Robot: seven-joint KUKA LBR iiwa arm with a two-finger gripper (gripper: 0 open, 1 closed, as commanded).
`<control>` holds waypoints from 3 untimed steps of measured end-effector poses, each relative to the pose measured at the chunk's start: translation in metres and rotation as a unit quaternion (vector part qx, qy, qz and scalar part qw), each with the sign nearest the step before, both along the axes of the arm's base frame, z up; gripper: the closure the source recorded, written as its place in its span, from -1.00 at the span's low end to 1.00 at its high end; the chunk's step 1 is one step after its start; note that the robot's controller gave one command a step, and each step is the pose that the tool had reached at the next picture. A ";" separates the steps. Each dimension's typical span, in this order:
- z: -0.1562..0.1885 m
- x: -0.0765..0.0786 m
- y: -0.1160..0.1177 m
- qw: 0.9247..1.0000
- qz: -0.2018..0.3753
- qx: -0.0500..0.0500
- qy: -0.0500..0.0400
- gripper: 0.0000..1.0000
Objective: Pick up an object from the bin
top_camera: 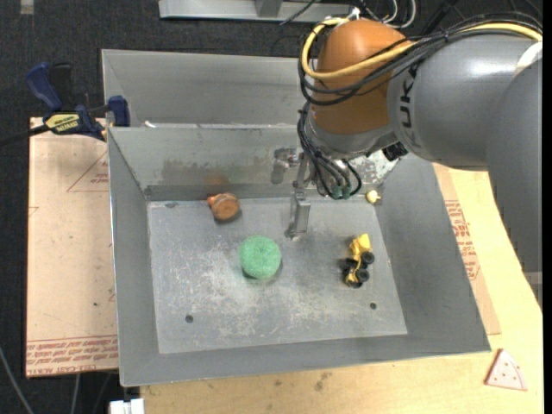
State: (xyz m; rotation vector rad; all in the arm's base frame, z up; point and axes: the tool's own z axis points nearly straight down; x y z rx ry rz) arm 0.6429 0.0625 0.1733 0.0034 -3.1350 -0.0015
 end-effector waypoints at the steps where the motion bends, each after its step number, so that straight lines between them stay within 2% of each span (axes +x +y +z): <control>1: 0.005 0.001 0.000 1.000 0.000 0.000 -0.004 -1.00; 2: -0.043 -0.011 0.001 1.000 0.026 0.000 -0.007 -1.00; 3: -0.082 -0.027 0.009 0.993 0.118 0.000 -0.003 -1.00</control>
Offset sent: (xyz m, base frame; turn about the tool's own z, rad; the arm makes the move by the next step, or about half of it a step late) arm -0.0254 0.0013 -0.0906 -0.0985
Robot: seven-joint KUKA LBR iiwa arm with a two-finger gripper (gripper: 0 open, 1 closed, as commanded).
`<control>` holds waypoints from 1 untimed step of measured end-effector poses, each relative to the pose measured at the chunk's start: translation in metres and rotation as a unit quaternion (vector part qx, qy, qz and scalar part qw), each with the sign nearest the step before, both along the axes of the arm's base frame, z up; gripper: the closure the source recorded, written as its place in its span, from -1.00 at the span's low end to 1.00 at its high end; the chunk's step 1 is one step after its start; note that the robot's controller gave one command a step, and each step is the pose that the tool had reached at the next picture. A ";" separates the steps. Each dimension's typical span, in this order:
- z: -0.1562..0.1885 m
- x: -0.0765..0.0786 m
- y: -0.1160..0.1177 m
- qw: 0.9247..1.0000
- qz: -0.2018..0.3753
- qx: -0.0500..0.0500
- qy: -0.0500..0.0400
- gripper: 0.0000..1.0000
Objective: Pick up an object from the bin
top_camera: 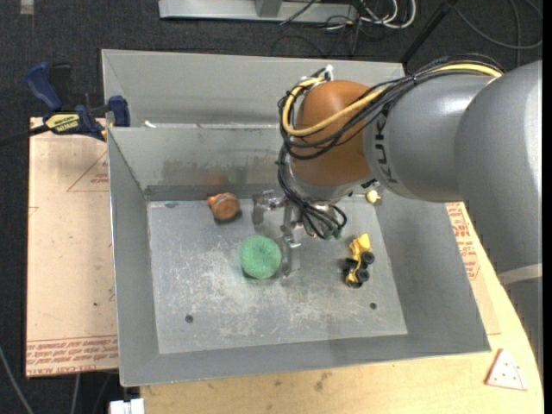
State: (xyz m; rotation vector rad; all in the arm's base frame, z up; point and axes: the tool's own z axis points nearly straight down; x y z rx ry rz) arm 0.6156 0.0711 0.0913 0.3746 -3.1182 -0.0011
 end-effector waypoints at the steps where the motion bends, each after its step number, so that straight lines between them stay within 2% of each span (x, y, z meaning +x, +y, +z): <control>1: -0.014 0.000 0.005 1.000 0.023 0.001 -0.001 -1.00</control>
Offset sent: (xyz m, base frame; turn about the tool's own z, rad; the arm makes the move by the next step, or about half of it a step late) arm -0.0151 0.0118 -0.0213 -0.1041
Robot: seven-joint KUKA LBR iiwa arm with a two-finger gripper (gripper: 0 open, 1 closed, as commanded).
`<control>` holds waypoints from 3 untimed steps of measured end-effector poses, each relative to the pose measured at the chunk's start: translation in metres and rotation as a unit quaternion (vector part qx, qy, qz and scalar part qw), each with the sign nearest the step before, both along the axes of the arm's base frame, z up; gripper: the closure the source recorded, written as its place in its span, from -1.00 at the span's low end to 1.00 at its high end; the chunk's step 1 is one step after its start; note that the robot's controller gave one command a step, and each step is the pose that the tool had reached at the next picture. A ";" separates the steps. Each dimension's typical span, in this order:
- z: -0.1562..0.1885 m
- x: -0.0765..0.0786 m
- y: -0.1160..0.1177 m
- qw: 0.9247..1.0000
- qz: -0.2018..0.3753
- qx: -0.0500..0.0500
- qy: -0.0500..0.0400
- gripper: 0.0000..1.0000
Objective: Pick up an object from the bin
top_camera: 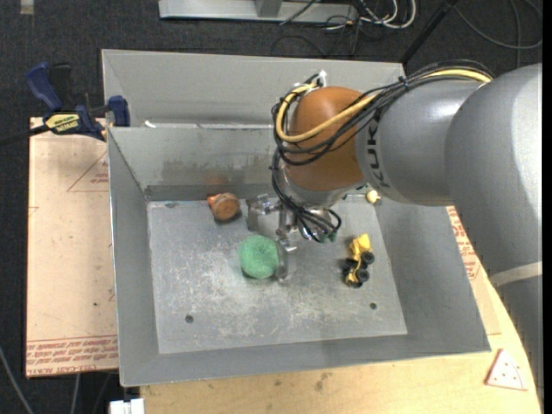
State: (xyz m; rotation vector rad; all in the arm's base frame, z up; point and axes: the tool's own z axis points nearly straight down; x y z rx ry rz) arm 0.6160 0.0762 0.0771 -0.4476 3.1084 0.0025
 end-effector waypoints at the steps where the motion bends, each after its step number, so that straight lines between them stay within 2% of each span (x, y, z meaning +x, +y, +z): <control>1: -0.007 -0.015 0.007 1.000 0.027 0.000 0.000 1.00; 2: -0.007 -0.015 0.007 1.000 0.027 0.000 0.000 1.00; 3: 0.006 -0.006 0.008 1.000 0.023 0.000 -0.001 1.00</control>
Offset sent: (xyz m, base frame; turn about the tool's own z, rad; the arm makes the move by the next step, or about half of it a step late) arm 0.0000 0.0000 0.0000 0.0000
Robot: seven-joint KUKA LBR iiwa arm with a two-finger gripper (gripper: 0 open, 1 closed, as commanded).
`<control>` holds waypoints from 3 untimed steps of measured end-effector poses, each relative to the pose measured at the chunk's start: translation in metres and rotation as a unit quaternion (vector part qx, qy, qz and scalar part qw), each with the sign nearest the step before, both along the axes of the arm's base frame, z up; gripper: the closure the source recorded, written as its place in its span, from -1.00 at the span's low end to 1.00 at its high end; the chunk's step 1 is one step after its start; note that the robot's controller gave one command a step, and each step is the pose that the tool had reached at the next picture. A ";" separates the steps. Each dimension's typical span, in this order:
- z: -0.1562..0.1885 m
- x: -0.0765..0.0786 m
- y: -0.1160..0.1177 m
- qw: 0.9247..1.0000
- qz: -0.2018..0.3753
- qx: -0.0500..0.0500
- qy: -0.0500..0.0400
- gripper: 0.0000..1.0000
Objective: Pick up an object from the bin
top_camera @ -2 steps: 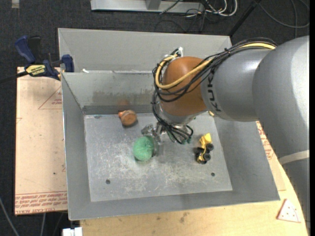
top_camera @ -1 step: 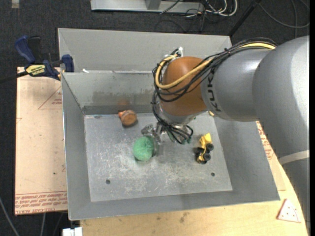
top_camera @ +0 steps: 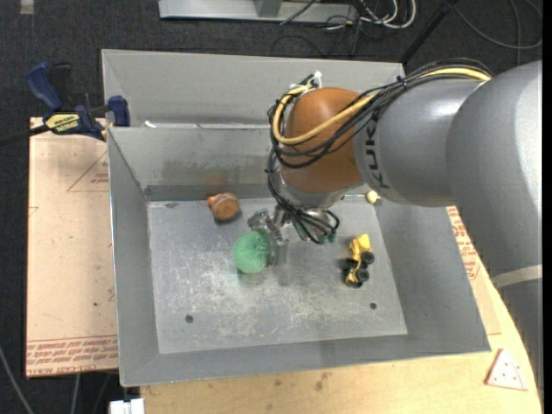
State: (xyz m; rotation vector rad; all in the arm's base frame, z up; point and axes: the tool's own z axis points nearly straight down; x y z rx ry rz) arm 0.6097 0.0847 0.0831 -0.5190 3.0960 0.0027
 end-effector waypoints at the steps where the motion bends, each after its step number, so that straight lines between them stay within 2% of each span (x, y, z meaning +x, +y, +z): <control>1: 0.002 -0.004 0.015 1.000 -0.004 0.000 0.000 1.00; 2: 0.107 -0.006 0.020 1.000 0.003 0.000 -0.001 1.00; 3: 0.107 -0.006 0.020 1.000 0.003 0.000 -0.001 1.00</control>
Offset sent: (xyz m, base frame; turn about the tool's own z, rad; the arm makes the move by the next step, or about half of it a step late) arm -0.0065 0.0193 0.1067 -0.0083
